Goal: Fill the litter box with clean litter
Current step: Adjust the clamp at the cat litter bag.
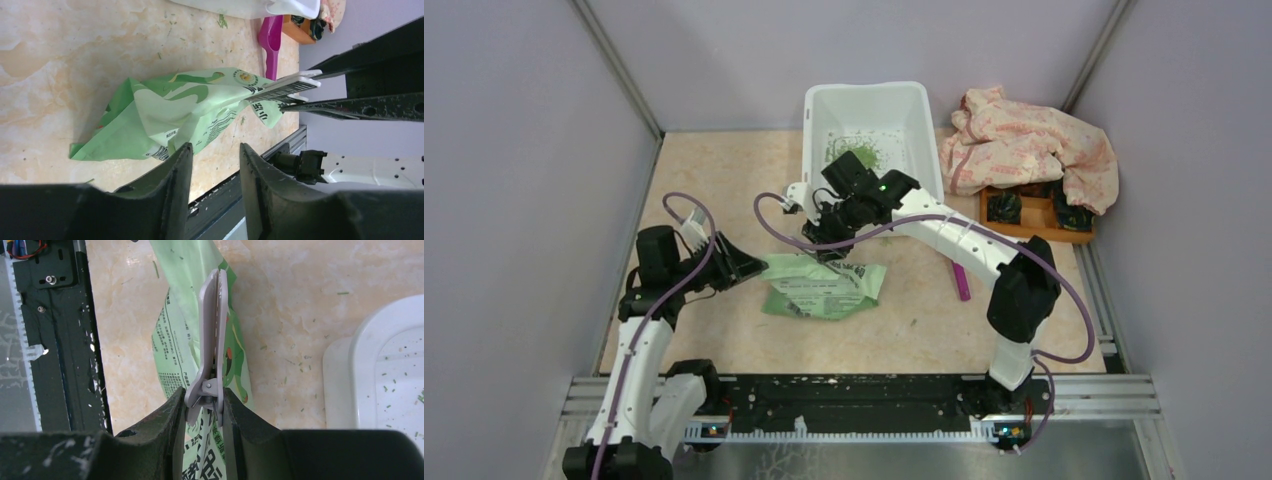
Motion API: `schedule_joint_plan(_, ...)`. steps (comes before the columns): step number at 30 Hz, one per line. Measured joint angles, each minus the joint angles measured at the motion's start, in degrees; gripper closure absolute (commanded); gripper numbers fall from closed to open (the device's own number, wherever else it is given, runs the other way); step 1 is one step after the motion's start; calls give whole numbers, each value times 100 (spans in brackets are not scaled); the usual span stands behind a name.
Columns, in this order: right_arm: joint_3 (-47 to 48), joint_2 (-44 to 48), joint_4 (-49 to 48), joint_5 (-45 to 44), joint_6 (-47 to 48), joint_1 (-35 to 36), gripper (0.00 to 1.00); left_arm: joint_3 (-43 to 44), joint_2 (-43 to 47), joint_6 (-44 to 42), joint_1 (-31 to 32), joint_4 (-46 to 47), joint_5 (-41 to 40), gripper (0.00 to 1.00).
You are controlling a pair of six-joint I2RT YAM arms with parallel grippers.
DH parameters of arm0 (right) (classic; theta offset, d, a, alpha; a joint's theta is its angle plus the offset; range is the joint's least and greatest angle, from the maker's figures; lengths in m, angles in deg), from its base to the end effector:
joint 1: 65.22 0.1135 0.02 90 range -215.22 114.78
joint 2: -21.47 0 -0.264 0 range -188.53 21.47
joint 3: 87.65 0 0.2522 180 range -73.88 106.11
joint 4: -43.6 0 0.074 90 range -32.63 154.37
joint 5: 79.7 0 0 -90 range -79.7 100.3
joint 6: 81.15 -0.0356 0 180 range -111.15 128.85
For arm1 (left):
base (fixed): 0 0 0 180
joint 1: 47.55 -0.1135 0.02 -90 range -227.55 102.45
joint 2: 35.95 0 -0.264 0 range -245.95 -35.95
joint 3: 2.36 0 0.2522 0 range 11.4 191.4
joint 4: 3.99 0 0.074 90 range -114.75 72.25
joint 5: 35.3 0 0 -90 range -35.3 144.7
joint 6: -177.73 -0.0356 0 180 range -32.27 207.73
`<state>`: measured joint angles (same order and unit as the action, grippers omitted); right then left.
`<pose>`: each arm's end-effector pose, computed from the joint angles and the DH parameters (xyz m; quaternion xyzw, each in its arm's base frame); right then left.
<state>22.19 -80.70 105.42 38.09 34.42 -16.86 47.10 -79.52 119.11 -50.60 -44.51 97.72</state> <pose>0.2450 0.3005 0.3197 -0.6145 0.6935 0.2830 0.2477 0.1630 -0.0156 0.2645 -0.0811 0.8374 -0.4206 0.3397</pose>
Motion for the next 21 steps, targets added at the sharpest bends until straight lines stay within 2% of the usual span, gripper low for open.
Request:
schedule_joint_plan(2, -4, 0, -2, -4, 0, 2, 100, -2, -46, 28, 2, -35, -79, 71)
schedule_joint_plan(4, -9, 0, -2, -15, 0, 2, 100, -2, -96, 76, 0, -46, -205, 71)
schedule_joint_plan(12, -269, 7, -155, -11, -9, 26, 100, 9, -671, 400, 0, 24, -352, 94)
schedule_joint_plan(15, -382, 28, -234, -13, -15, 31, 100, 72, -990, 573, 0, 57, -369, 97)
schedule_joint_plan(17, -474, 61, -284, -22, -22, 39, 100, 157, -1178, 684, 0, 52, -382, 96)
schedule_joint_plan(19, -538, 90, -319, -39, -22, 52, 100, 295, -1340, 809, 4, -37, -420, 90)
schedule_joint_plan(20, -544, 92, -326, -52, -22, 63, 100, 341, -1375, 833, 4, -72, -448, 82)
schedule_joint_plan(21, -549, 92, -330, -63, -22, 70, 100, 407, -1408, 879, 4, -131, -485, 70)
